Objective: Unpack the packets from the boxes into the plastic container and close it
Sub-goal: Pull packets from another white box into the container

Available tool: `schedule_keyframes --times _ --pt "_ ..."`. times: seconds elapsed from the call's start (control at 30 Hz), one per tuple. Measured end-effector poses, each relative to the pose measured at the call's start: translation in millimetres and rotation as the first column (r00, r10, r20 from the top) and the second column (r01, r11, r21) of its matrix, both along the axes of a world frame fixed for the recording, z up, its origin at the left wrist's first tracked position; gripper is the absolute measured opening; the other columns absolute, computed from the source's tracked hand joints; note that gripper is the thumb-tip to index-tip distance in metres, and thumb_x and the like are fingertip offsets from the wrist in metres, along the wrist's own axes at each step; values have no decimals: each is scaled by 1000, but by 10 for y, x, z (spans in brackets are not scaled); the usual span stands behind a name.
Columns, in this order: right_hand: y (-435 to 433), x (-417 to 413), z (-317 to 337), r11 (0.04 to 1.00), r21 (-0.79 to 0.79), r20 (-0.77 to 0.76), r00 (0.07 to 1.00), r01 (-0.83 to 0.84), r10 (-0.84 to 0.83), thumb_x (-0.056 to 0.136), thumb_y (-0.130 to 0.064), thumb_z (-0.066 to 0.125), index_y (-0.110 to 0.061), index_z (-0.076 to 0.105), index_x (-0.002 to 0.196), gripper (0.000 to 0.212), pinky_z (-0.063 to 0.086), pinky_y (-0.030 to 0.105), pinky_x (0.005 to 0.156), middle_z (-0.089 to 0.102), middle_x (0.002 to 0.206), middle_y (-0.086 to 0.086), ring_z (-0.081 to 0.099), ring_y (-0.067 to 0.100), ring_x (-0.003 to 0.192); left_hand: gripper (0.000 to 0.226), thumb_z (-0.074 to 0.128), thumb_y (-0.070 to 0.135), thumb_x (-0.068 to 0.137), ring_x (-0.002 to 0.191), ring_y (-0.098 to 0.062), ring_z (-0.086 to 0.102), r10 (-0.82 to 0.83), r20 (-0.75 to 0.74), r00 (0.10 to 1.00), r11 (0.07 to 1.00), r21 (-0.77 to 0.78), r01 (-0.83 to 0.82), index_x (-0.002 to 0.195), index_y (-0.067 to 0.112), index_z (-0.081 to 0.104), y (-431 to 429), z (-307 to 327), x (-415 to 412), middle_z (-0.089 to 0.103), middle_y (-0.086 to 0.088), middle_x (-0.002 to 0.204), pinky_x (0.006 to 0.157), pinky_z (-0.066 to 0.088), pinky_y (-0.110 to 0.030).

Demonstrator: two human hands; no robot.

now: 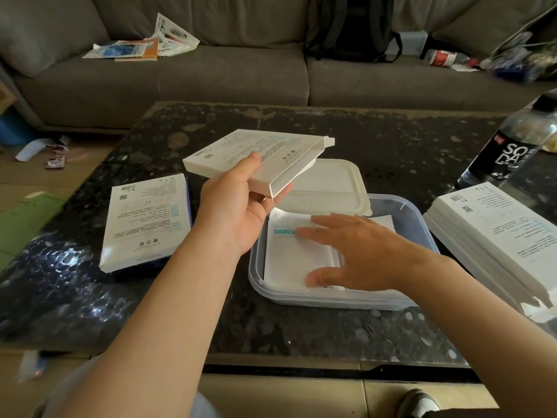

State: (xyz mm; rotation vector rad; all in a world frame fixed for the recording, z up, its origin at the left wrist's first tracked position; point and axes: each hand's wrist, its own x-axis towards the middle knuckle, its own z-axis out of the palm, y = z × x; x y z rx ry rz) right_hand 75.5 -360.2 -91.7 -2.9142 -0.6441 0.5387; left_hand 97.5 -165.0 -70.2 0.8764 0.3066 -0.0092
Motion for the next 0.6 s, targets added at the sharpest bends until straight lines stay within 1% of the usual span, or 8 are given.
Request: schedule_keyframes --times 0.17,0.33,0.47,0.6 --pt "103 37 -74 997 15 -45 996 -75 76 80 -81 45 -54 6 154 88 11 43 124 -1 167 -17 1 19 156 48 72 12 97 108 -32 73 0 -3 1000 1000 -5 0 140 23 53 3 8 -7 70 -14 125 85 65 -49" --pt "129 68 -116 996 -22 -62 995 -84 82 70 -88 31 -55 2 153 94 11 45 124 -2 167 -17 1 20 156 46 71 12 98 107 -30 74 -4 -5 1000 1000 -7 4 139 23 53 5 13 -12 71 -14 124 84 65 -48" --pt "135 76 -150 993 -42 -59 993 -108 106 78 -86 33 -54 -1 153 89 8 45 124 -5 168 -16 0 19 156 45 70 12 98 104 -29 76 -7 -10 1000 1000 -9 7 139 23 54 3 13 -13 72 -13 123 84 65 -48" --pt "117 80 -176 991 -48 -66 991 -123 120 72 -88 23 -55 -5 153 92 5 47 124 -8 167 -16 -2 19 156 45 70 12 98 108 -31 74 -18 -10 1000 1000 -3 18 138 23 53 -10 7 -21 71 -14 123 85 65 -49"
